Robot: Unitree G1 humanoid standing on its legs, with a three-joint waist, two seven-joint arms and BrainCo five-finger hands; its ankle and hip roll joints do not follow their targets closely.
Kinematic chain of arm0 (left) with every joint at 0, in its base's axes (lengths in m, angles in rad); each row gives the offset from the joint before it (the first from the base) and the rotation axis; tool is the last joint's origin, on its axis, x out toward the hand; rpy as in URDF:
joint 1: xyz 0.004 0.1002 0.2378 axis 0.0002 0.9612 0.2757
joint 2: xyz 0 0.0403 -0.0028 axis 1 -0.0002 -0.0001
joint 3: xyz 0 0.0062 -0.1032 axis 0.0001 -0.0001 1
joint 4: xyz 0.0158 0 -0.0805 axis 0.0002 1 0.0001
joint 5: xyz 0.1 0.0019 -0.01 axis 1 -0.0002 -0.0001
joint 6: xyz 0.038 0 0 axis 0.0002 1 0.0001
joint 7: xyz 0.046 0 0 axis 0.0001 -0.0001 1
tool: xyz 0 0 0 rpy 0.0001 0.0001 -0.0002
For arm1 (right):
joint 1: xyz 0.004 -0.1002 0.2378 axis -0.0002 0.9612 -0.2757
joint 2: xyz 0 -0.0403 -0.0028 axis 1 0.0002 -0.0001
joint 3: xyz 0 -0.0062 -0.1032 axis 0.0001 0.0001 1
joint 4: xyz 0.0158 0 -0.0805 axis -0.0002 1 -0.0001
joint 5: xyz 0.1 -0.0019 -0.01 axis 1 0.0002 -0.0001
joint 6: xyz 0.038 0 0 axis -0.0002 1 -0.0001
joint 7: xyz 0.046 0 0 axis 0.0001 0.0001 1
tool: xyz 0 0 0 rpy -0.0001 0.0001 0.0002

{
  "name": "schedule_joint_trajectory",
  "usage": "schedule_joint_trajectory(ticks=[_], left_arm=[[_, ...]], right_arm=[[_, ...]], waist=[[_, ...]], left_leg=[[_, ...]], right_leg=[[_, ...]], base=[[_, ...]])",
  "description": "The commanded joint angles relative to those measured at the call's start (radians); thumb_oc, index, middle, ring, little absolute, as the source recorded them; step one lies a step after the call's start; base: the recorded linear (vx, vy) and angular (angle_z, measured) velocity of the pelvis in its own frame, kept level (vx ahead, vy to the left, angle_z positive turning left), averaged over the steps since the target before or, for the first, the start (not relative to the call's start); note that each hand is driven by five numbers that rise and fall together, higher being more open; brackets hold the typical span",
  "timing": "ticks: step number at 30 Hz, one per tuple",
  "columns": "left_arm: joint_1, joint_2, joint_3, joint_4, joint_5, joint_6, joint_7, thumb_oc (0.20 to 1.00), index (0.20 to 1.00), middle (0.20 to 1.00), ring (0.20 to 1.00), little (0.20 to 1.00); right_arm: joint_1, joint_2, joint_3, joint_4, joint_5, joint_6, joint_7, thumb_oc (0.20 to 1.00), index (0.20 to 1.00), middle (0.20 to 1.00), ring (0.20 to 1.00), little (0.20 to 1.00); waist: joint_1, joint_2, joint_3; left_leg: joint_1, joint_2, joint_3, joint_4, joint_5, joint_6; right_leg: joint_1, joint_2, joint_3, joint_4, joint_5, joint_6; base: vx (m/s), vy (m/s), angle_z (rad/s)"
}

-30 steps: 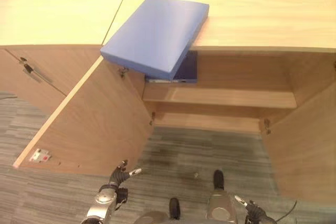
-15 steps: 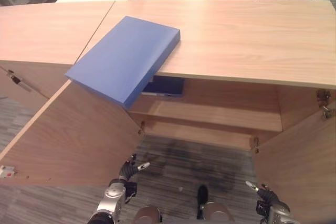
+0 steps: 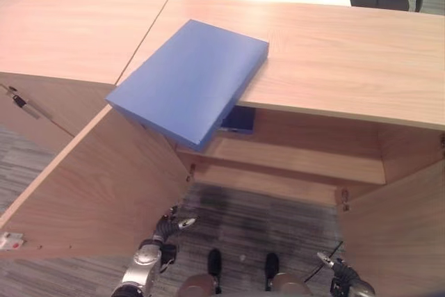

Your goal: Put the empty folder in the office cabinet

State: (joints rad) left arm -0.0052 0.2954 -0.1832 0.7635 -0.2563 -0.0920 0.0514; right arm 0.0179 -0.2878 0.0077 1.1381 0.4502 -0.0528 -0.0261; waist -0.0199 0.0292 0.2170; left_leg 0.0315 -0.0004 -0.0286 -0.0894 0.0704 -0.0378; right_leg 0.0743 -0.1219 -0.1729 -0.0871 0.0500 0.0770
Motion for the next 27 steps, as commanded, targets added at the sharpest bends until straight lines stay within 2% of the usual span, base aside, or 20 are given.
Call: schedule_joint_trajectory(ticks=[1, 8, 12, 15, 16, 18, 19, 20, 27], left_arm=[[-0.012, 0.015, 0.014, -0.001, 0.02, -0.034, 0.008, 1.0, 1.0, 1.0, 1.0, 1.0], [0.0, 0.024, 0.024, -0.008, 0.052, -0.038, 0.02, 1.0, 1.0, 1.0, 1.0, 1.0], [0.013, 0.1, 0.064, -0.169, 0.22, -0.044, 0.118, 1.0, 1.0, 1.0, 1.0, 1.0], [0.074, 0.157, 0.132, -0.361, 0.349, -0.055, 0.195, 1.0, 1.0, 1.0, 1.0, 1.0], [0.075, 0.157, 0.133, -0.362, 0.349, -0.055, 0.195, 1.0, 1.0, 1.0, 1.0, 1.0], [0.122, 0.18, 0.204, -0.487, 0.477, -0.081, 0.287, 1.0, 1.0, 1.0, 1.0, 1.0], [0.126, 0.18, 0.206, -0.49, 0.478, -0.079, 0.287, 1.0, 1.0, 1.0, 1.0, 1.0], [0.128, 0.188, 0.23, -0.53, 0.519, -0.084, 0.329, 1.0, 1.0, 1.0, 1.0, 1.0], [0.134, 0.249, 0.321, -0.683, 0.685, -0.071, 0.439, 1.0, 1.0, 1.0, 1.0, 1.0]], right_arm=[[-0.019, -0.025, 0.033, -0.008, -0.013, -0.01, 0.004, 1.0, 1.0, 1.0, 1.0, 1.0], [-0.016, -0.021, 0.028, -0.002, -0.014, -0.008, 0.004, 1.0, 1.0, 1.0, 1.0, 1.0], [-0.013, -0.017, 0.01, 0.003, -0.017, -0.021, -0.013, 1.0, 1.0, 1.0, 1.0, 1.0], [-0.007, -0.006, -0.013, 0.001, -0.022, -0.04, -0.032, 1.0, 1.0, 1.0, 1.0, 1.0], [-0.006, -0.006, -0.012, 0.001, -0.021, -0.04, -0.032, 1.0, 1.0, 1.0, 1.0, 1.0], [0.01, 0.01, -0.017, -0.002, -0.036, -0.053, -0.032, 1.0, 1.0, 1.0, 1.0, 1.0], [0.011, 0.01, -0.015, -0.001, -0.036, -0.053, -0.032, 1.0, 1.0, 1.0, 1.0, 1.0], [0.013, 0.011, -0.008, -0.002, -0.043, -0.055, -0.031, 1.0, 1.0, 1.0, 1.0, 1.0], [0.006, 0.013, 0.007, 0.015, -0.036, -0.058, -0.033, 1.0, 1.0, 1.0, 1.0, 1.0]], waist=[[0.03, -0.029, -0.028], [0.035, -0.036, -0.041], [0.052, -0.04, -0.047], [0.069, -0.047, -0.05], [0.068, -0.046, -0.049], [0.083, -0.056, -0.051], [0.082, -0.054, -0.054], [0.086, -0.059, -0.052], [0.098, -0.06, -0.059]], left_leg=[[0.039, 0.065, -0.005, 0.112, -0.16, -0.037], [0.071, 0.068, -0.005, 0.084, -0.163, -0.031], [0.086, 0.073, -0.014, 0.068, -0.16, -0.032], [0.086, 0.075, -0.026, 0.068, -0.16, -0.034], [0.088, 0.075, -0.026, 0.067, -0.161, -0.034], [0.088, 0.077, -0.031, 0.062, -0.149, -0.038], [0.097, 0.08, -0.031, 0.058, -0.16, -0.038], [0.092, 0.081, -0.03, 0.057, -0.147, -0.04], [0.102, 0.094, -0.025, 0.043, -0.15, -0.051]], right_leg=[[-0.033, -0.067, 0.07, 0.083, -0.049, 0.06], [-0.023, -0.07, 0.072, 0.081, -0.046, 0.069], [-0.013, -0.07, 0.063, 0.08, -0.049, 0.074], [-0.005, -0.071, 0.051, 0.079, -0.055, 0.077], [-0.003, -0.07, 0.051, 0.079, -0.056, 0.077], [0.0, -0.07, 0.037, 0.076, -0.048, 0.078], [0.008, -0.067, 0.037, 0.074, -0.059, 0.079], [0.005, -0.069, 0.033, 0.073, -0.048, 0.078], [0.02, -0.059, 0.017, 0.053, -0.055, 0.081]], base=[[0.04, 0.04, 0.06], [0.02, 0.009, 0.0], [0.0, 0.0, 0.0], [0.0, -0.024, 0.01], [0.01, -0.037, 0.04], [0.0, -0.049, 0.06], [-0.04, -0.051, 0.05], [0.04, -0.03, 0.06], [0.01, -0.05, 0.05]])
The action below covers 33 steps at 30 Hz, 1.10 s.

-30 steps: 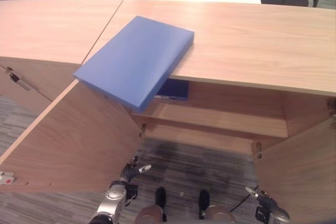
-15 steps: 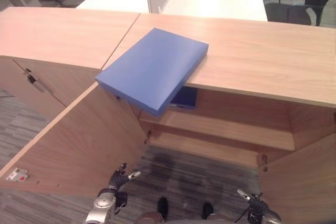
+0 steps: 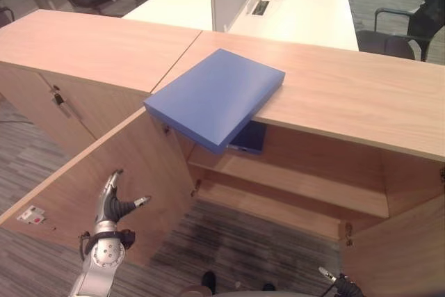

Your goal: Put the empty folder in the office cabinet

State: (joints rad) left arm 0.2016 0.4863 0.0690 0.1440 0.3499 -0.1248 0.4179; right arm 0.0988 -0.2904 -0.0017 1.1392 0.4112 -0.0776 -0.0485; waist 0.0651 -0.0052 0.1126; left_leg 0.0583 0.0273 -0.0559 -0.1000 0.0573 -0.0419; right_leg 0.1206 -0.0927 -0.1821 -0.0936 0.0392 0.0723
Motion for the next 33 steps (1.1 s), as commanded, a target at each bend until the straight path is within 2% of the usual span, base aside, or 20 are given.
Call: schedule_joint_trajectory(ticks=[1, 10, 16, 21, 26, 29, 33], left_arm=[[-0.086, 0.075, 0.075, -0.094, 0.101, -0.039, 0.08, 1.0, 1.0, 1.0, 1.0, 1.0], [-0.146, 0.17, 0.066, -0.123, 0.161, -0.044, 0.079, 1.0, 1.0, 1.0, 1.0, 1.0], [-0.23, 0.239, 0.03, -0.12, 0.165, -0.052, 0.067, 1.0, 1.0, 1.0, 1.0, 1.0], [-0.282, 0.247, -0.014, -0.11, 0.151, -0.06, 0.053, 1.0, 1.0, 1.0, 1.0, 1.0], [-0.35, 0.216, -0.084, -0.082, 0.084, -0.071, 0.017, 1.0, 1.0, 1.0, 1.0, 1.0], [-0.375, 0.221, -0.114, -0.067, 0.086, -0.073, 0.0, 1.0, 1.0, 1.0, 1.0, 1.0], [-0.402, 0.243, -0.149, -0.03, 0.111, -0.066, -0.012, 1.0, 1.0, 1.0, 1.0, 1.0]], right_arm=[[-0.078, 0.016, 0.023, 0.021, 0.007, -0.032, -0.01, 1.0, 1.0, 1.0, 1.0, 1.0], [-0.082, 0.006, 0.042, 0.027, 0.008, -0.029, -0.002, 1.0, 1.0, 1.0, 1.0, 1.0], [-0.078, -0.01, 0.057, 0.035, -0.005, -0.025, 0.003, 1.0, 1.0, 1.0, 1.0, 1.0], [-0.074, -0.016, 0.058, 0.039, -0.011, -0.024, 0.001, 1.0, 1.0, 1.0, 1.0, 1.0], [-0.071, -0.017, 0.051, 0.044, -0.001, -0.026, -0.004, 1.0, 1.0, 1.0, 1.0, 1.0], [-0.071, -0.013, 0.042, 0.049, 0.013, -0.026, -0.004, 1.0, 1.0, 1.0, 1.0, 1.0], [-0.067, -0.005, 0.023, 0.059, 0.05, -0.025, 0.0, 1.0, 1.0, 1.0, 1.0, 1.0]], waist=[[0.012, -0.024, 0.046], [-0.001, -0.004, 0.051], [-0.024, 0.024, 0.046], [-0.037, 0.032, 0.041], [-0.062, 0.04, 0.033], [-0.068, 0.039, 0.031], [-0.078, 0.043, 0.023]], left_leg=[[0.076, 0.068, 0.002, 0.054, -0.135, -0.05], [0.079, 0.073, 0.003, 0.05, -0.12, -0.059], [0.092, 0.081, 0.011, 0.039, -0.128, -0.064], [0.101, 0.083, 0.015, 0.032, -0.127, -0.065], [0.12, 0.085, 0.025, 0.026, -0.135, -0.063], [0.118, 0.082, 0.033, 0.027, -0.126, -0.063], [0.138, 0.084, 0.044, 0.021, -0.142, -0.063]], right_leg=[[-0.021, -0.086, 0.025, 0.059, -0.047, 0.084], [-0.022, -0.08, 0.02, 0.063, -0.043, 0.08], [-0.022, -0.073, 0.024, 0.066, -0.059, 0.081], [-0.015, -0.071, 0.027, 0.064, -0.063, 0.08], [-0.006, -0.07, 0.033, 0.058, -0.064, 0.081], [-0.012, -0.072, 0.036, 0.06, -0.052, 0.08], [0.002, -0.07, 0.042, 0.052, -0.063, 0.084]], base=[[0.01, -0.059, 0.01], [0.0, -0.025, 0.0], [0.01, -0.004, 0.0], [0.01, 0.002, 0.0], [0.03, 0.008, -0.04], [0.01, 0.019, -0.09], [0.04, 0.015, -0.07]])
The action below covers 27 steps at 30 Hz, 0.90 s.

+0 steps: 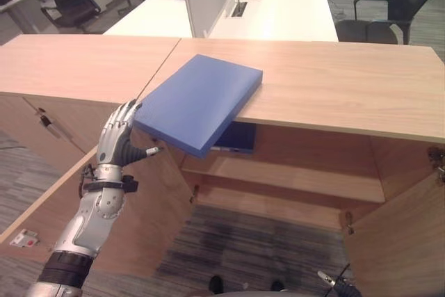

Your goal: Put the empty folder in the office cabinet

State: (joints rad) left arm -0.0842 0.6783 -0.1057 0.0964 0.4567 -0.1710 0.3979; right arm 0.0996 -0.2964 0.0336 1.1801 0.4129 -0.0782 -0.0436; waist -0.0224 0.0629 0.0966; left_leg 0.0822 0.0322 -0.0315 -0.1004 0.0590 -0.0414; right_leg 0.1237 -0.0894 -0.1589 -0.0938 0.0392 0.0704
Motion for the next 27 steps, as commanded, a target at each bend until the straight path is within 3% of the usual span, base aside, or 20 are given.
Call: schedule_joint_trajectory(ticks=[1, 9, 27], left_arm=[[-0.117, 0.051, 0.025, 0.018, 0.004, -0.02, 0.008, 1.0, 1.0, 1.0, 1.0, 1.0], [-0.141, 0.084, 0.002, 0.045, 0.037, -0.009, -0.015, 1.0, 1.0, 1.0, 1.0, 1.0], [-0.187, 0.281, -0.054, 0.026, 0.306, 0.025, 0.0, 1.0, 1.0, 1.0, 1.0, 1.0]], right_arm=[[-0.068, 0.001, -0.013, 0.018, 0.048, -0.025, -0.005, 1.0, 1.0, 1.0, 1.0, 1.0], [-0.068, 0.02, -0.086, 0.074, 0.227, -0.013, 0.015, 1.0, 1.0, 1.0, 1.0, 1.0], [-0.067, 0.031, -0.101, 0.113, 0.285, -0.006, 0.028, 1.0, 1.0, 1.0, 1.0, 1.0]], waist=[[0.01, -0.025, 0.039], [-0.006, -0.018, 0.034], [-0.004, -0.009, 0.024]], left_leg=[[0.115, 0.079, 0.02, 0.022, -0.144, -0.063], [0.126, 0.073, 0.036, 0.019, -0.142, -0.062], [0.137, 0.068, 0.041, 0.015, -0.161, -0.059]], right_leg=[[0.0, -0.073, 0.019, 0.052, -0.062, 0.086], [-0.003, -0.077, 0.029, 0.054, -0.054, 0.089], [0.0, -0.082, 0.036, 0.055, -0.065, 0.103]], base=[[0.06, 0.011, -0.05], [0.01, 0.016, -0.05], [0.0, 0.005, -0.01]])
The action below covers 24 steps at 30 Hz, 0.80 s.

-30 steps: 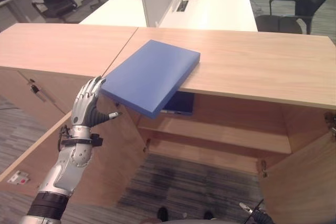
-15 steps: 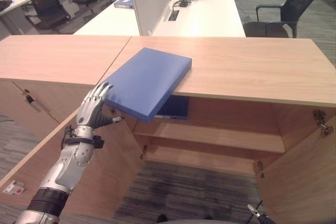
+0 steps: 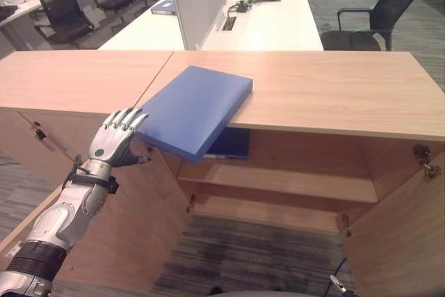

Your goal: Put the empty folder in the office cabinet

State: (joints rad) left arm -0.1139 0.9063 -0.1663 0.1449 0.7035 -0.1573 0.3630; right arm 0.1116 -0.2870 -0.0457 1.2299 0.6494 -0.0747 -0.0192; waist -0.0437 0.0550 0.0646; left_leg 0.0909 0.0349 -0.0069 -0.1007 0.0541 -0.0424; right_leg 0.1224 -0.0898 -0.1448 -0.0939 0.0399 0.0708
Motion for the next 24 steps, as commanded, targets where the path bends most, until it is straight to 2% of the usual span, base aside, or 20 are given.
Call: schedule_joint_trajectory(ticks=[1, 9, 10, 11, 20, 24], left_arm=[[-0.159, 0.056, 0.003, -0.023, 0.064, 0.012, 0.034, 1.0, 1.0, 1.0, 1.0, 1.0], [-0.17, 0.069, -0.011, -0.023, 0.079, 0.014, 0.026, 1.0, 1.0, 1.0, 1.0, 1.0], [-0.171, 0.069, -0.012, -0.024, 0.081, 0.014, 0.026, 1.0, 1.0, 1.0, 1.0, 1.0], [-0.172, 0.065, -0.014, -0.027, 0.08, 0.013, 0.024, 1.0, 1.0, 1.0, 1.0, 1.0], [-0.19, 0.034, -0.04, -0.021, 0.072, 0.008, 0.016, 1.0, 1.0, 1.0, 1.0, 1.0], [-0.25, 0.003, -0.079, -0.027, 0.065, 0.005, 0.003, 1.0, 1.0, 1.0, 1.0, 1.0]], right_arm=[[-0.081, 0.02, -0.022, 0.065, 0.05, -0.009, 0.002, 1.0, 1.0, 1.0, 1.0, 1.0], [-0.085, 0.018, -0.029, 0.07, 0.063, -0.003, 0.003, 1.0, 1.0, 1.0, 1.0, 1.0], [-0.086, 0.018, -0.029, 0.073, 0.062, -0.002, 0.002, 1.0, 1.0, 1.0, 1.0, 1.0], [-0.086, 0.017, -0.03, 0.076, 0.062, 0.0, 0.004, 1.0, 1.0, 1.0, 1.0, 1.0], [-0.085, 0.017, -0.031, 0.085, 0.062, 0.004, 0.006, 1.0, 1.0, 1.0, 1.0, 1.0], [-0.084, 0.01, -0.02, 0.09, 0.049, 0.021, 0.023, 1.0, 1.0, 1.0, 1.0, 1.0]], waist=[[0.017, -0.001, 0.056], [0.016, 0.0, 0.06], [0.017, 0.002, 0.058], [0.016, 0.001, 0.062], [0.012, 0.001, 0.06], [0.004, -0.006, 0.057]], left_leg=[[0.128, 0.065, 0.017, 0.015, -0.157, -0.057], [0.123, 0.063, 0.021, 0.016, -0.147, -0.056], [0.129, 0.065, 0.021, 0.016, -0.16, -0.056], [0.125, 0.063, 0.022, 0.017, -0.147, -0.056], [0.13, 0.065, 0.024, 0.016, -0.158, -0.056], [0.131, 0.066, 0.028, 0.015, -0.159, -0.056]], right_leg=[[0.001, -0.082, 0.022, 0.056, -0.066, 0.103], [-0.006, -0.082, 0.023, 0.062, -0.06, 0.101], [0.001, -0.081, 0.024, 0.059, -0.071, 0.103], [-0.006, -0.083, 0.023, 0.063, -0.06, 0.101], [-0.001, -0.083, 0.024, 0.059, -0.07, 0.102], [0.001, -0.082, 0.025, 0.058, -0.07, 0.1]], base=[[0.04, 0.008, 0.0], [-0.01, 0.003, -0.01], [-0.04, 0.006, 0.0], [0.04, 0.011, 0.01], [0.0, 0.002, 0.0], [0.0, -0.003, -0.02]])
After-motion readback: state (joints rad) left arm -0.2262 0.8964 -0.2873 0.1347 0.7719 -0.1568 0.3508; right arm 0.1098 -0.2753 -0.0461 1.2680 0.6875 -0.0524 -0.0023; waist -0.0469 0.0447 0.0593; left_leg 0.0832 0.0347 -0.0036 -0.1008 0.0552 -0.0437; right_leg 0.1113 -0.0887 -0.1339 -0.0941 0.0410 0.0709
